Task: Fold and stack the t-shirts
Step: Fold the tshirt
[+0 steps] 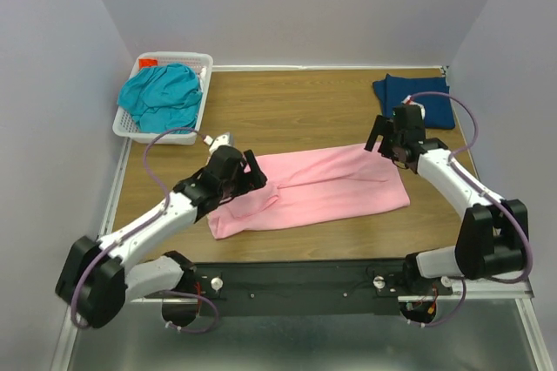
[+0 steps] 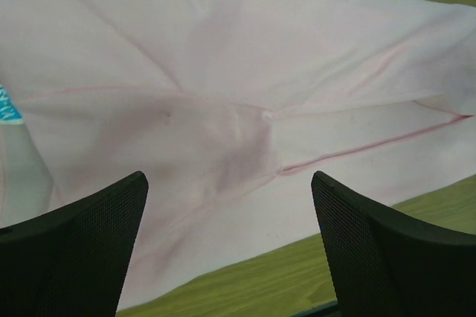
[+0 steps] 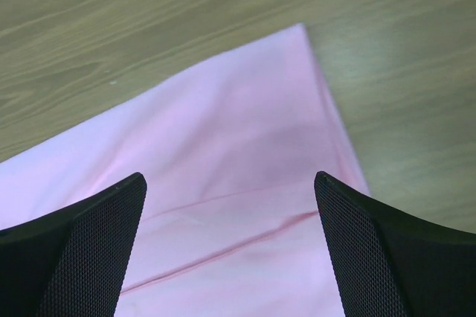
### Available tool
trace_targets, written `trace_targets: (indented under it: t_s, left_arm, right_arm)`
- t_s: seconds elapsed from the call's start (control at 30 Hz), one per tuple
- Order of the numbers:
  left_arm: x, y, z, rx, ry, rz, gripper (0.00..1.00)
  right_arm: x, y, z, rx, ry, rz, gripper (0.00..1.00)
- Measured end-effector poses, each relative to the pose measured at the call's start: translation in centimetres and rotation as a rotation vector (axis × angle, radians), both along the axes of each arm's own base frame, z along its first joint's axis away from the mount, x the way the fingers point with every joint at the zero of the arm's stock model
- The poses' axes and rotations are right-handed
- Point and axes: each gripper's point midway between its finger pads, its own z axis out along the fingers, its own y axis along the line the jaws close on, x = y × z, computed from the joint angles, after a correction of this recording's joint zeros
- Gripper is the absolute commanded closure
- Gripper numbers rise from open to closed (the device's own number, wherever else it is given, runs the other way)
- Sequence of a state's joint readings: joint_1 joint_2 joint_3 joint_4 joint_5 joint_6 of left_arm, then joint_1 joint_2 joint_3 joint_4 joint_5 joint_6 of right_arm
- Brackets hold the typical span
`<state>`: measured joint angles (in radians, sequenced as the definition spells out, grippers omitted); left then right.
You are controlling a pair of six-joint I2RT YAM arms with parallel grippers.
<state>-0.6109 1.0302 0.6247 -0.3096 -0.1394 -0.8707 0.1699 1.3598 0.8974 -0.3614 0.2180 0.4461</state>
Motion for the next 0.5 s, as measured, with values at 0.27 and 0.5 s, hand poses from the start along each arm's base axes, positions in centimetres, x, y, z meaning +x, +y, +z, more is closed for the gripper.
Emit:
trace_targets:
  t_s: [0.27,0.5]
  left_arm:
    - [4.1,-3.2,-6.3,0.12,0.14,-0.065,0.02]
    - [10.7,-4.8,-7.0,0.115,0.117,-0.064,0.02]
  right_arm:
    - [3.0,4.5,-3.4,0.141,0.102,0.163,0.0]
    - [2.2,5.1,-7.6,0.172,0.219,0.165,0.0]
